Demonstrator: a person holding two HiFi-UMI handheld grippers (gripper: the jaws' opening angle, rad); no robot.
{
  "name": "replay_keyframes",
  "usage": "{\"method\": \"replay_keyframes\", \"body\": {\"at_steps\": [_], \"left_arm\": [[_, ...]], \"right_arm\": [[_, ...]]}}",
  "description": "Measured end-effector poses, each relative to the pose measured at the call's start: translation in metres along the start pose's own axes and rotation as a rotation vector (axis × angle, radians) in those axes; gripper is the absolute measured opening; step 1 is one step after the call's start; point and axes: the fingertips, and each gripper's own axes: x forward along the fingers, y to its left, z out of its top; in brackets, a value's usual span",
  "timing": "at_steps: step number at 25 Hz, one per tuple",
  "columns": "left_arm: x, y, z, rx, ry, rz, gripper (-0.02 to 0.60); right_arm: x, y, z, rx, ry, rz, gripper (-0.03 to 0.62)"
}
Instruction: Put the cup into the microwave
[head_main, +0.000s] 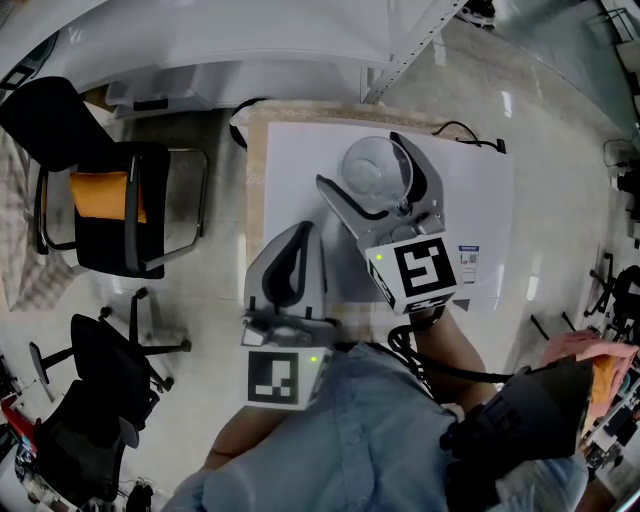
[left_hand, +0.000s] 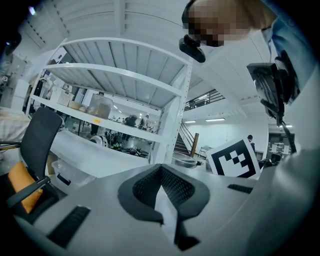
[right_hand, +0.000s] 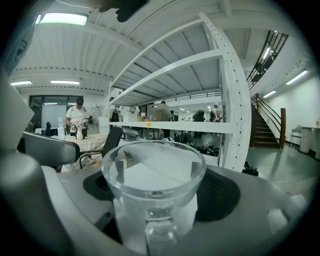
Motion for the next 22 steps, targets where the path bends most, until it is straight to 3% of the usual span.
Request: {"method": "replay_keyframes", "body": {"at_steps": [4, 22], "left_arm": [[-0.001, 0.002, 0.002, 0.002, -0.006, 0.004, 0.008], [-0.011, -0.006, 0.002, 0.004, -0.012, -0.008, 0.007]], "right_arm": [[0.000, 0.002, 0.002, -0.016, -0.007, -0.003, 0.400], [-0.014, 0.006, -0.003, -0.008, -0.005, -0.016, 0.393]]}}
